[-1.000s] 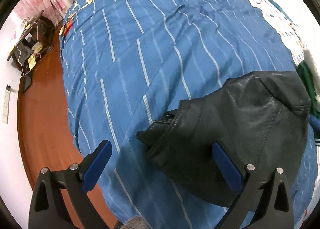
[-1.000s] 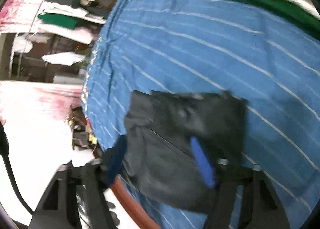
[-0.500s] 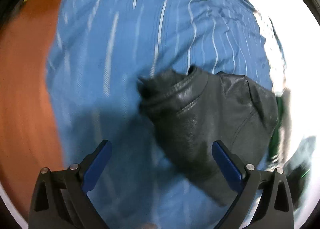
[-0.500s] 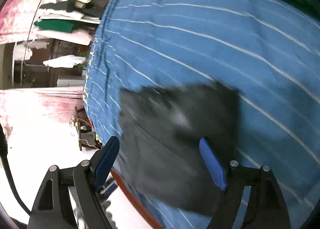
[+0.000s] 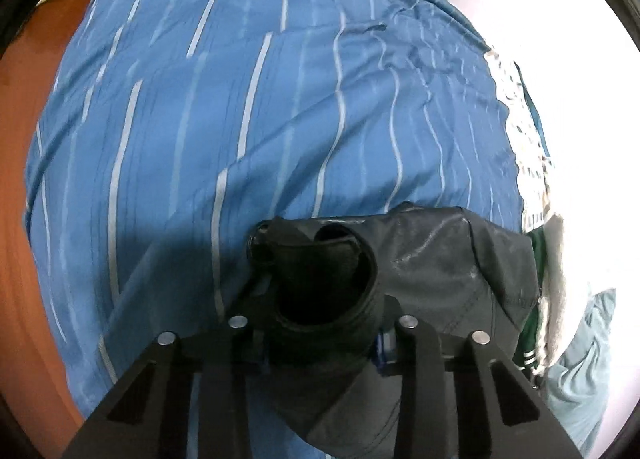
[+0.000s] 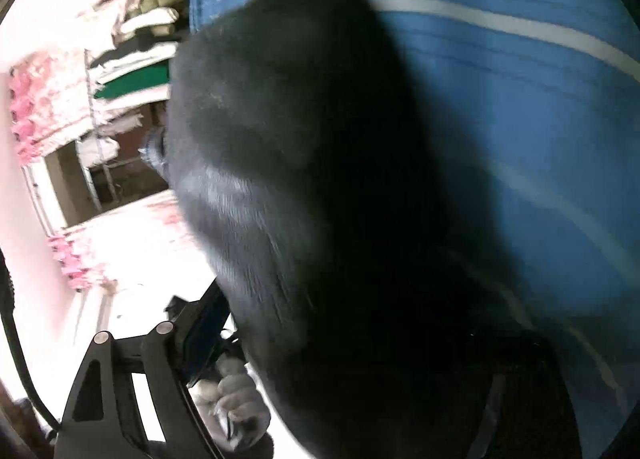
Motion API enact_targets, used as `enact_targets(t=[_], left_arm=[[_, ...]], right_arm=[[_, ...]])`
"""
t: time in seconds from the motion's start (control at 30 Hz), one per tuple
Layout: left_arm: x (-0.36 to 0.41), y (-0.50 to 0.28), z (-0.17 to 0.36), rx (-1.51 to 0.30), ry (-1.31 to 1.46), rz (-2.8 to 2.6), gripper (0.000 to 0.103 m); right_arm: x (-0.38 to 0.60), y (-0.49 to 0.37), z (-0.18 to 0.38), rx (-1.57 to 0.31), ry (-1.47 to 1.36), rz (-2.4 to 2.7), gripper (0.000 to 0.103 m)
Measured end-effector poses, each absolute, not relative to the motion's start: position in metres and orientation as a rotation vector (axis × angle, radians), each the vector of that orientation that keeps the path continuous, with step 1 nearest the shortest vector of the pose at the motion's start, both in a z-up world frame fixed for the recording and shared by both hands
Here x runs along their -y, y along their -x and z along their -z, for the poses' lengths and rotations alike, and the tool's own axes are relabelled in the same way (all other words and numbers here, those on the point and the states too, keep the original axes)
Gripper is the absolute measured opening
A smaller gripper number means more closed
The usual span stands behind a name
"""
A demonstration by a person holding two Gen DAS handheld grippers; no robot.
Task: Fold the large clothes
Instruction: 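Lift the folded jacket with both grippers and place it on the white stack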
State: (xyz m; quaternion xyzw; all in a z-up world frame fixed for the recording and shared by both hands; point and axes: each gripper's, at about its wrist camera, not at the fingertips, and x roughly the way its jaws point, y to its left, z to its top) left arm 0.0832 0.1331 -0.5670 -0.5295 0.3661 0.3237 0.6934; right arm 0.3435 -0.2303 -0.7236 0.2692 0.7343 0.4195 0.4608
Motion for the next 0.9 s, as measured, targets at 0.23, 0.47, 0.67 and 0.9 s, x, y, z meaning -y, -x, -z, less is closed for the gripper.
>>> enact_targets(t=[0.23, 0.47, 0.67, 0.9], left_arm=[[-0.136, -0.084, 0.511, -0.788, 1.081, -0.685, 0.026], [-0.140, -0.120, 0.424, -0.733, 0.977, -0.602, 0.026], [-0.135, -0.213, 0.358, -0.666, 0.907, -0.452, 0.026], [-0.116, -0.379, 0.312, -0.593, 0.867, -0.235, 0.026]], right_arm=[[0.238, -0.328, 0.673, -1.687, -0.736, -1.119, 0.053], [0.236, -0.335, 0.597, -1.586, -0.834, -1.138, 0.049], [0.267, -0.407, 0.506, -1.417, -0.889, -1.128, 0.049], [0.304, -0.523, 0.418, -1.214, -0.909, -1.058, 0.048]])
